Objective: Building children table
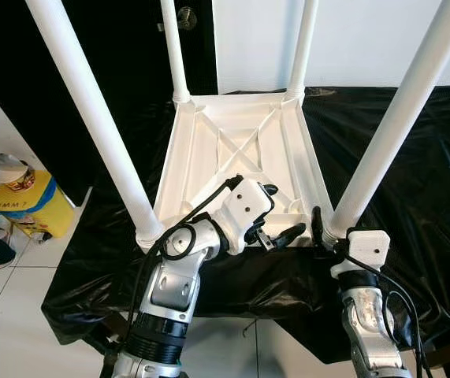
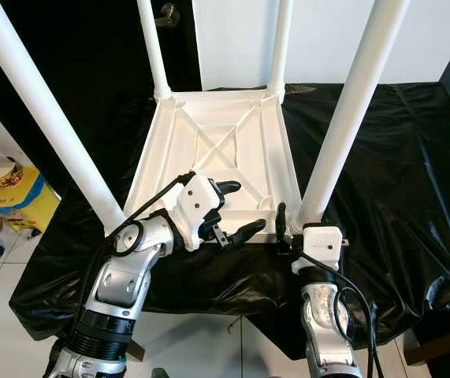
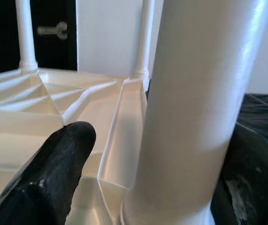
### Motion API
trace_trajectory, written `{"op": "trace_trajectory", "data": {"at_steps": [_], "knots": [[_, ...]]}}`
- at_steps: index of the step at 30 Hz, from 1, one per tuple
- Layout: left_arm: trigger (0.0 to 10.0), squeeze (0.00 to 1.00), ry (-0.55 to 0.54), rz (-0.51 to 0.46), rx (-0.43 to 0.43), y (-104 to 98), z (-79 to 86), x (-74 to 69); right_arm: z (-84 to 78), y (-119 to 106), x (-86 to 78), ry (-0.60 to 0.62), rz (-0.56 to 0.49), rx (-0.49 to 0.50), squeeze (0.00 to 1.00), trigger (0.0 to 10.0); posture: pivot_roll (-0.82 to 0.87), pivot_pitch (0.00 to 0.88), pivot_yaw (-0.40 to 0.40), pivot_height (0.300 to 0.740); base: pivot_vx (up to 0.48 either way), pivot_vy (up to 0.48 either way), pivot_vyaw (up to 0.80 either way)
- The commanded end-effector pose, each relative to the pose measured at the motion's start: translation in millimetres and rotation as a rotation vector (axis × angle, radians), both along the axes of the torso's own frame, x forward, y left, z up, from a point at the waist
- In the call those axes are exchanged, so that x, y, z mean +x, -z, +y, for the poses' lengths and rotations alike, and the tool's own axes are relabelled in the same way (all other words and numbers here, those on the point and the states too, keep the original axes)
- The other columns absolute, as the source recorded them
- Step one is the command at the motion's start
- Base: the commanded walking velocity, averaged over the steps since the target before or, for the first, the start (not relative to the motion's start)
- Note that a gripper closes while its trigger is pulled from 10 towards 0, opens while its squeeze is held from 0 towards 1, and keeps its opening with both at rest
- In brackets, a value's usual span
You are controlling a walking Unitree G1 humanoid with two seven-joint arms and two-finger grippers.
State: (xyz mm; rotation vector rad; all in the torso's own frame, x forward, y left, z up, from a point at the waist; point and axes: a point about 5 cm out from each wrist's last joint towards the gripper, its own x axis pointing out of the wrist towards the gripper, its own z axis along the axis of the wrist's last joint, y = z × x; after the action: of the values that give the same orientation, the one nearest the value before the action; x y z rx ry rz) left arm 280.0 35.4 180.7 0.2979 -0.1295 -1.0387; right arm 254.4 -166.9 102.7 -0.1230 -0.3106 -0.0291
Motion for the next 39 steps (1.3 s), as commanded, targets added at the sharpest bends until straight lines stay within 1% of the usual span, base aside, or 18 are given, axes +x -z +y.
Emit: {"op": "trace_trajectory", "data": {"at_steps": [1,6,10,14,15,18,19,21,22,24,25,27,28,29,30,37,38,39], "knots": [[10.0,0.00,-0.217,-0.038,-0.058,-3,7.4,10.1,-1.3,2,2.9,-0.029,0.036,-0.003,0.00,10.0,-0.06,0.000,0.031,0.740,0.000,0.000,0.00],[10.0,0.00,-0.213,-0.034,-0.052,-1,8.3,8.7,-3.6,-1,4.2,-0.078,0.040,-0.004,0.00,10.0,-0.06,0.000,0.030,0.740,0.000,0.000,0.00],[10.0,0.00,-0.116,-0.035,-0.003,4,7.7,-3.7,-16.7,-5,9.0,-0.222,0.088,-0.017,0.00,10.0,-0.06,0.005,0.030,0.740,0.000,0.000,0.00],[10.0,0.00,-0.101,-0.035,0.008,5,7.7,-5.4,-18.4,-5,10.3,-0.248,0.098,-0.026,0.00,10.0,-0.06,0.005,0.030,0.740,0.000,0.000,0.00],[10.0,0.00,-0.077,-0.032,0.017,7,7.5,-8.1,-22.1,-7,14.3,-0.308,0.123,-0.049,0.00,10.0,-0.07,0.015,0.032,0.740,0.000,0.000,0.00],[10.0,0.00,-0.064,-0.030,0.022,8,7.5,-9.7,-25.2,-9,17.7,-0.348,0.137,-0.068,0.00,10.0,-0.07,0.016,0.032,0.740,0.000,0.000,0.00],[10.0,0.00,-0.057,-0.027,0.025,8,6.9,-10.4,-27.6,-12,22.8,-0.398,0.152,-0.090,0.00,10.0,-0.07,0.020,0.036,0.740,0.000,0.000,0.00],[10.0,0.00,-0.057,-0.027,0.025,8,6.9,-10.4,-27.6,-12,22.8,-0.398,0.152,-0.090,0.00,10.0,-0.07,0.020,0.036,0.740,0.000,0.000,0.00],[10.0,0.00,-0.052,-0.025,0.029,9,5.9,-10.9,-29.5,-14,27.3,-0.438,0.167,-0.108,0.00,10.0,-0.07,0.020,0.036,0.740,0.000,0.000,0.00],[10.0,0.00,-0.046,-0.022,0.029,10,4.5,-11.6,-32.4,-16,31.7,-0.456,0.176,-0.121,0.00,10.0,-0.07,0.018,0.035,0.740,0.000,0.000,0.00],[10.0,0.00,-0.034,-0.015,0.032,10,3.3,-12.7,-35.6,-17,34.9,-0.463,0.181,-0.133,0.00,3.1,-0.06,0.014,0.032,0.740,0.000,0.000,0.00],[10.0,0.00,-0.034,-0.015,0.032,10,3.3,-12.7,-35.6,-17,34.9,-0.463,0.181,-0.133,0.00,3.1,-0.06,0.014,0.032,0.740,0.000,0.000,0.00],[10.0,0.00,-0.022,-0.008,0.033,11,2.6,-14.0,-38.3,-18,36.5,-0.460,0.183,-0.137,0.00,0.8,-0.06,0.012,0.031,0.740,0.000,0.000,0.00],[10.0,0.00,-0.022,-0.008,0.033,11,2.6,-14.0,-38.3,-18,36.5,-0.460,0.183,-0.137,0.00,0.8,-0.06,0.012,0.031,0.740,0.000,0.000,0.00],[10.0,0.00,-0.011,-0.006,0.036,11,2.7,-15.6,-41.2,-18,36.4,-0.462,0.190,-0.135,0.00,0.0,-0.06,0.009,0.026,0.740,0.000,0.000,0.00],[10.0,0.00,-0.006,-0.008,0.059,16,3.7,-16.2,-44.6,-15,34.3,-0.476,0.215,-0.125,0.00,0.0,-0.06,0.000,0.017,0.740,0.000,0.000,0.00],[10.0,0.00,-0.015,-0.004,0.064,17,3.7,-16.1,-45.3,-13,32.9,-0.468,0.227,-0.113,0.00,10.0,-0.06,0.000,0.009,0.740,0.000,0.000,0.00],[10.0,0.00,-0.015,-0.004,0.064,17,3.7,-16.1,-45.3,-13,32.9,-0.468,0.227,-0.113,0.00,10.0,-0.06,0.000,0.009,0.740,0.000,0.000,0.00]]}}
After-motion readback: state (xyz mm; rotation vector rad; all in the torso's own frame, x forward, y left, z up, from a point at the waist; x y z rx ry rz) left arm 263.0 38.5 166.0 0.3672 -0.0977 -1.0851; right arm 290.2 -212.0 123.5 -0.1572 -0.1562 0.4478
